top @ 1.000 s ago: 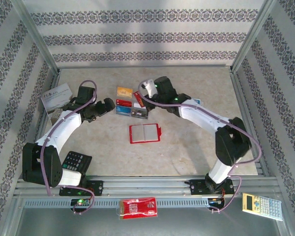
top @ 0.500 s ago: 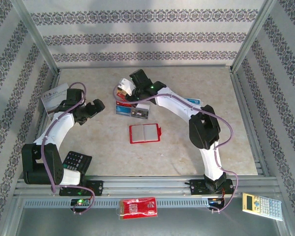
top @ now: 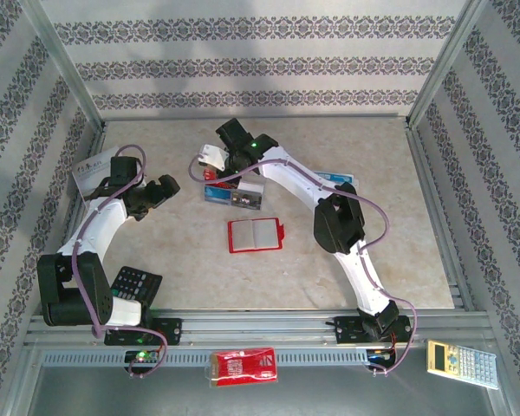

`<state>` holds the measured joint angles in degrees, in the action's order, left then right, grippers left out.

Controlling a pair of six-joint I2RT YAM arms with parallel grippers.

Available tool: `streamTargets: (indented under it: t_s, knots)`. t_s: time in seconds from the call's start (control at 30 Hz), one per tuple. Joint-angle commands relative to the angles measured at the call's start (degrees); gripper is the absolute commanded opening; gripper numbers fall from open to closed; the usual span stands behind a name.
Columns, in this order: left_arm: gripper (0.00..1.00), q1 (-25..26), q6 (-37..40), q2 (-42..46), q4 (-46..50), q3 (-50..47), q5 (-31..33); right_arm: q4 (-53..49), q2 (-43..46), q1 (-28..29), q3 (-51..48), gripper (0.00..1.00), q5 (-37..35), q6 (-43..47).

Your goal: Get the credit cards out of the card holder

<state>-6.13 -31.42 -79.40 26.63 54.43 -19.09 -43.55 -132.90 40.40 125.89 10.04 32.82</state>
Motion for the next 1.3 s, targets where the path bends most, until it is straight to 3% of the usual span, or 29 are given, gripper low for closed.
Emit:
streamTargets:
  t_s: [0.0, 0.47, 0.83, 1.1, 1.27]
  knots:
    - [1.00, -0.73, 1.69, 0.82, 1.78, 0.36, -0.63, -3.28, -1.59, 0.62, 2.48, 0.00, -2.01, 2.23]
    - [1.00, -0.99, 1.71, 0.38, 1.45, -0.07, -1.18, -3.82, -5.46, 0.66, 6.45, 0.00, -4.15, 1.11]
    - [1.00, -1.08, 1.80, -0.15, 1.01, -0.27, -1.68, -3.56, -7.24, 0.94, 9.40, 0.21, -6.71, -1.04]
    - [1.00, -1.16, 1.78, -0.41, 0.81, -0.08, -2.35, -3.51, -5.75, 0.84, 10.09, 0.22, -5.77, -4.09]
    - [1.00, -1.16, 1.73, -0.50, -0.05, -0.59, -4.46, -2.76, 0.51, 0.37, 5.81, 0.27, -3.67, -12.19]
